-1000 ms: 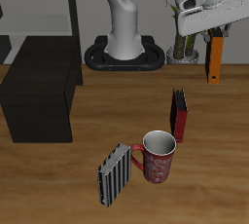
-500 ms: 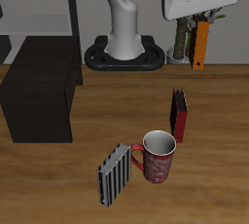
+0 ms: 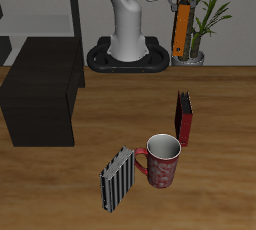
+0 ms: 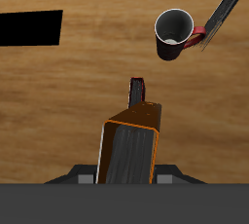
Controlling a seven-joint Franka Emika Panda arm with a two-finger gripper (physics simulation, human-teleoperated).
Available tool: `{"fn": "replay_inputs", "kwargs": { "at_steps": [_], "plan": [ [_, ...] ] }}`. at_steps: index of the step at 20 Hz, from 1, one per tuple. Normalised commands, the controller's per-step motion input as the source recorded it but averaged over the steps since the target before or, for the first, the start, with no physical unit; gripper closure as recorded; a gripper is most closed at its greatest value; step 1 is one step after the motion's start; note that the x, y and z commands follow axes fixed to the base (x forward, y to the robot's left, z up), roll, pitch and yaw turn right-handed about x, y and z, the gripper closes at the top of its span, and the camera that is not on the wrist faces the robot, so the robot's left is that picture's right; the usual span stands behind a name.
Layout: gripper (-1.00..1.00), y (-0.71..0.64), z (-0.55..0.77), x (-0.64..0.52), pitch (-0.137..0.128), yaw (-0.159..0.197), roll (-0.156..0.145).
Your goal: Place the orange book flat on top of the shelf
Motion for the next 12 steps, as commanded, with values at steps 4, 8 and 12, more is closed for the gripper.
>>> {"fn": "replay_inputs", "kwargs": {
  "at_steps": [4, 8, 12],
  "plan": [
    [1.0, -0.69, 0.23, -0.12, -0.033, -0.015, -0.083],
    [1.0, -0.72, 0.18, -0.01, -0.047, 0.02, -0.115],
    [1.0, -0.76, 0.02, 0.15, -0.017, 0.025, -0.16]
  ]
}}
